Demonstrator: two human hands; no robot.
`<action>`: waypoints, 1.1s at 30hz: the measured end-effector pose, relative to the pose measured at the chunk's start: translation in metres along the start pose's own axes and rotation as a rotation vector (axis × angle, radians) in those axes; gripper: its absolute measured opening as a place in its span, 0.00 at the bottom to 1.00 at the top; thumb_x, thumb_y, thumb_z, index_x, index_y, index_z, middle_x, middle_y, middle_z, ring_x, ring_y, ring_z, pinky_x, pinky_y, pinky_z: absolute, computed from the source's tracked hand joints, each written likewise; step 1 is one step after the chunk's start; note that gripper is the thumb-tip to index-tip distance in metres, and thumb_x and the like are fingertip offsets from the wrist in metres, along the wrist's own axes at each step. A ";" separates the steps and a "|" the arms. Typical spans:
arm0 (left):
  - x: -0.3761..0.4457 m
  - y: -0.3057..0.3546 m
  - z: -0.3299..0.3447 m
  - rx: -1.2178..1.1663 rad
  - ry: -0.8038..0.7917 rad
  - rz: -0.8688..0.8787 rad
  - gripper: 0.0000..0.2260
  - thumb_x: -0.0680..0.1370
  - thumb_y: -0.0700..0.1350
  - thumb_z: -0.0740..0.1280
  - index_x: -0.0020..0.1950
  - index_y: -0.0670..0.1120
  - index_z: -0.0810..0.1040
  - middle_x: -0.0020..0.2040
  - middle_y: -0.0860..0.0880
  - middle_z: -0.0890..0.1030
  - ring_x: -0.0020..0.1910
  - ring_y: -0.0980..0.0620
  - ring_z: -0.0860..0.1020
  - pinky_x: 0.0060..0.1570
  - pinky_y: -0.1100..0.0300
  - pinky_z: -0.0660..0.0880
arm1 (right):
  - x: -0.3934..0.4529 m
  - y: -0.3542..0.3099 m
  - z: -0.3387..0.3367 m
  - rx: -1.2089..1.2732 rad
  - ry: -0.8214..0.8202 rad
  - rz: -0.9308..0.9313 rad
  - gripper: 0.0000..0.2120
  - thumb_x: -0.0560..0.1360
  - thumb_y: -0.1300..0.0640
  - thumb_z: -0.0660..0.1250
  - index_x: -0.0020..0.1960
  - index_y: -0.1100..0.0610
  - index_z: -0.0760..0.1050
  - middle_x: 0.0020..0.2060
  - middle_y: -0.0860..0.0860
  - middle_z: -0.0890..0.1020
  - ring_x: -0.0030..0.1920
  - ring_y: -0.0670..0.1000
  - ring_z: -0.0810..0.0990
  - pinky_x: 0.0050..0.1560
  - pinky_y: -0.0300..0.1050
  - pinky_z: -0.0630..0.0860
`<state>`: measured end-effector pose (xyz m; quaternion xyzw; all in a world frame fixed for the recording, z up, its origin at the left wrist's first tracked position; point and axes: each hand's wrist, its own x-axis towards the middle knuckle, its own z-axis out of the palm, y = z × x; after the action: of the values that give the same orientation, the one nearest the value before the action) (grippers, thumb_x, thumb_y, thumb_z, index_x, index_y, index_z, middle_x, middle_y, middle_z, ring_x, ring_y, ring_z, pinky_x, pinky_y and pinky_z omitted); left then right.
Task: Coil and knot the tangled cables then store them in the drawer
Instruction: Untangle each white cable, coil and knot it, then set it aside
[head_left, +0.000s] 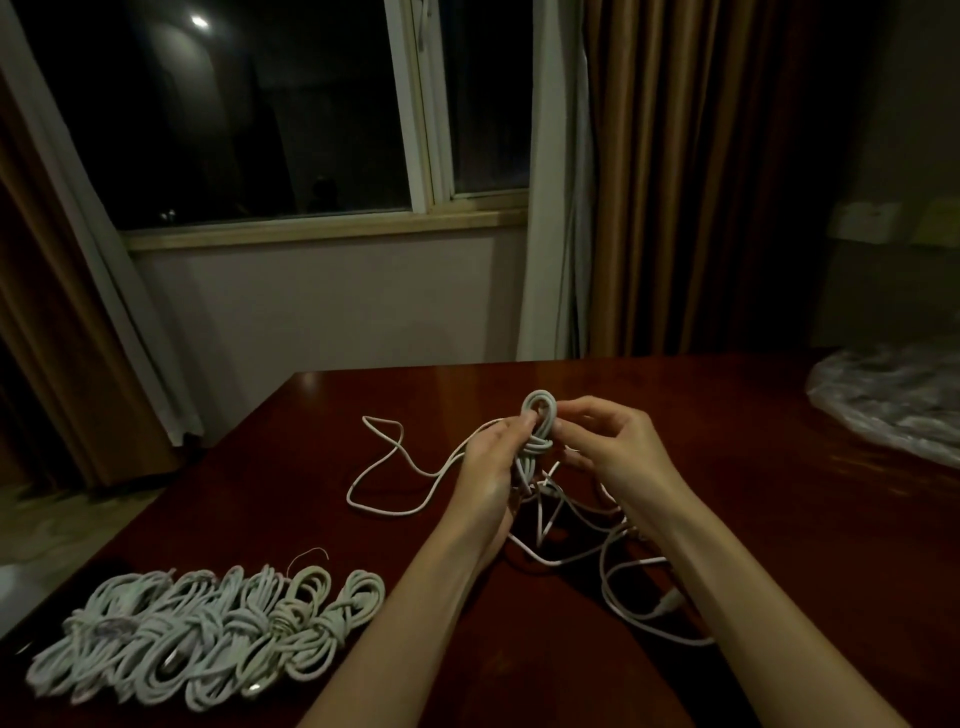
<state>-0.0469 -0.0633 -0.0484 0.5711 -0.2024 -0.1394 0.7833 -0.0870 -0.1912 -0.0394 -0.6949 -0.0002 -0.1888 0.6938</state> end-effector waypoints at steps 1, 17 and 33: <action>0.000 0.000 0.000 0.001 0.007 0.000 0.14 0.81 0.45 0.61 0.57 0.36 0.79 0.52 0.41 0.83 0.52 0.49 0.82 0.54 0.57 0.77 | 0.000 0.000 0.000 -0.007 -0.013 0.001 0.05 0.73 0.59 0.70 0.48 0.53 0.83 0.45 0.49 0.86 0.50 0.47 0.84 0.52 0.46 0.79; 0.002 -0.003 -0.004 -0.049 0.058 0.014 0.09 0.80 0.44 0.64 0.53 0.45 0.83 0.55 0.47 0.84 0.60 0.52 0.79 0.66 0.54 0.70 | -0.003 0.003 0.014 0.308 0.094 -0.067 0.20 0.65 0.53 0.73 0.56 0.54 0.77 0.49 0.51 0.85 0.53 0.48 0.83 0.53 0.42 0.79; -0.001 0.004 -0.008 -0.135 0.303 0.032 0.04 0.76 0.41 0.70 0.43 0.45 0.85 0.44 0.46 0.86 0.48 0.50 0.83 0.51 0.58 0.77 | -0.009 -0.002 0.019 -0.127 0.093 -0.275 0.11 0.71 0.59 0.74 0.52 0.52 0.79 0.46 0.46 0.84 0.49 0.42 0.83 0.46 0.35 0.79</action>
<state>-0.0437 -0.0555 -0.0472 0.5282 -0.0814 -0.0525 0.8436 -0.0909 -0.1700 -0.0389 -0.7213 -0.0516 -0.3135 0.6154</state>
